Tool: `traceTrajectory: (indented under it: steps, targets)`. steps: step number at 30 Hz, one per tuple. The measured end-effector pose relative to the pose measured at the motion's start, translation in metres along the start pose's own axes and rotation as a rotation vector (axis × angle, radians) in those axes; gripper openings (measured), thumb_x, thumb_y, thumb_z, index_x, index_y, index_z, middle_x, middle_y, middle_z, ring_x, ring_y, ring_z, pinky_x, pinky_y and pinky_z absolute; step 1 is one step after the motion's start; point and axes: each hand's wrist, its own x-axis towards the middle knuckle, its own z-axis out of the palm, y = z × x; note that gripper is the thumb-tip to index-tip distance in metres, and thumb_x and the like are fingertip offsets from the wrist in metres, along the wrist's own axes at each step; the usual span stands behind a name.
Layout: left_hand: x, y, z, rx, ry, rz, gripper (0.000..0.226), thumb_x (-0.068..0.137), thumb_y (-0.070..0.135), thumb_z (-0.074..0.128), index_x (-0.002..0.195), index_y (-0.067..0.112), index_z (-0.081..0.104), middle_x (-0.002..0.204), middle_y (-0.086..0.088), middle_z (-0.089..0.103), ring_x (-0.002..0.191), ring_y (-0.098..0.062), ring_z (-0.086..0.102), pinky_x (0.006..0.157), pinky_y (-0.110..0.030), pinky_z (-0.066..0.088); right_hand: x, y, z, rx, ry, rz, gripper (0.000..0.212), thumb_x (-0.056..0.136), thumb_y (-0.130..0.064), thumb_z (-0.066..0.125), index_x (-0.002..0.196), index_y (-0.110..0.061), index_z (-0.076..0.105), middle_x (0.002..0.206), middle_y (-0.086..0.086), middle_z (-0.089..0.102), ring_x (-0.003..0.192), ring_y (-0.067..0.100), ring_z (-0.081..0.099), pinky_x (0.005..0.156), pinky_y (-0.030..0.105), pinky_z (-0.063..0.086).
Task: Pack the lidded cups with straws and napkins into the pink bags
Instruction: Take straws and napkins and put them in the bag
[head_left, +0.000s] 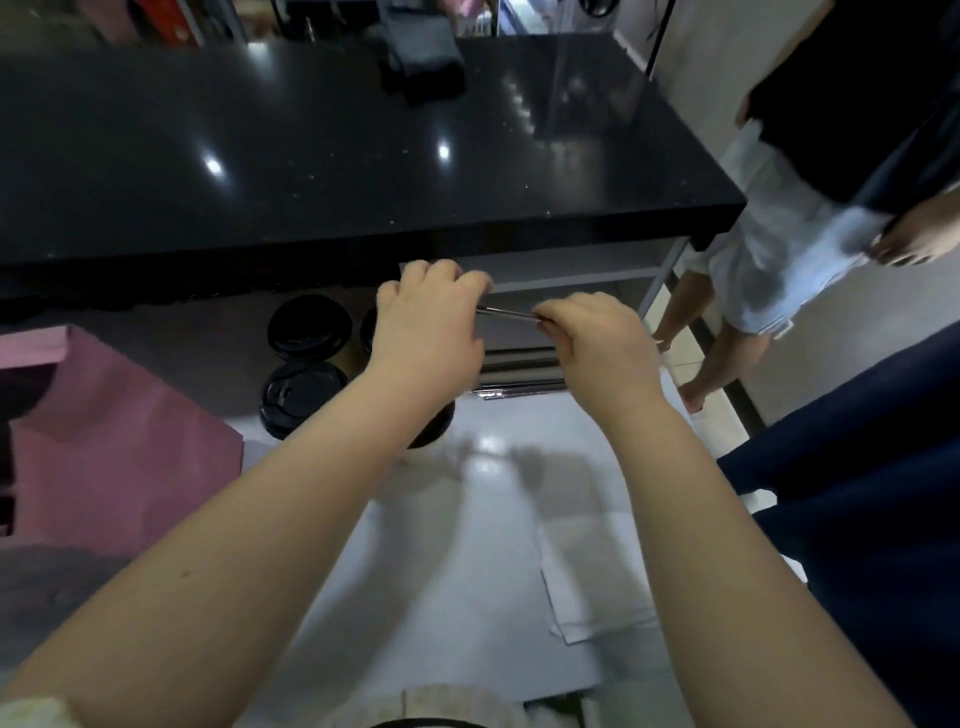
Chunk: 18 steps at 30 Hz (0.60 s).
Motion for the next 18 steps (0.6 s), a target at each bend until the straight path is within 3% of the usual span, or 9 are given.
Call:
traceTrajectory:
  steps: [5, 11, 15, 18]
  targets:
    - [-0.023, -0.046, -0.055, -0.005, 0.120, -0.048, 0.052, 0.083, 0.019, 0.063, 0.133, 0.028, 0.052, 0.131, -0.001, 0.053, 0.124, -0.030, 0.042, 0.096, -0.045, 0.037, 0.022, -0.059, -0.020, -0.002, 0.052, -0.120, 0.021, 0.095, -0.016, 0.058, 0.111, -0.010, 0.070, 0.098, 0.010, 0.070, 0.091, 0.033, 0.062, 0.079, 0.047, 0.046]
    - [-0.066, -0.123, -0.119, -0.123, 0.218, -0.150, 0.055, 0.082, 0.019, 0.069, 0.133, 0.031, 0.053, 0.135, 0.002, 0.052, 0.129, -0.028, 0.039, 0.103, -0.046, 0.036, 0.040, -0.146, -0.046, 0.025, 0.196, -0.320, 0.015, 0.087, -0.011, 0.068, 0.101, -0.010, 0.075, 0.085, 0.005, 0.074, 0.077, 0.026, 0.068, 0.079, 0.041, 0.048]
    - [-0.098, -0.177, -0.150, -0.068, 0.291, -0.196, 0.057, 0.081, 0.024, 0.073, 0.133, 0.032, 0.053, 0.135, 0.003, 0.053, 0.129, -0.026, 0.041, 0.102, -0.047, 0.038, 0.056, -0.207, -0.047, 0.036, 0.243, -0.425, 0.014, 0.086, -0.015, 0.070, 0.098, -0.012, 0.076, 0.087, 0.001, 0.075, 0.077, 0.024, 0.069, 0.082, 0.043, 0.046]
    - [-0.123, -0.227, -0.167, -0.031, 0.318, -0.263, 0.056, 0.081, 0.025, 0.073, 0.134, 0.032, 0.053, 0.135, 0.002, 0.054, 0.128, -0.026, 0.042, 0.100, -0.047, 0.037, 0.064, -0.256, -0.038, 0.073, 0.220, -0.463, 0.014, 0.086, -0.014, 0.071, 0.098, -0.010, 0.076, 0.087, 0.004, 0.075, 0.078, 0.026, 0.069, 0.076, 0.043, 0.050]
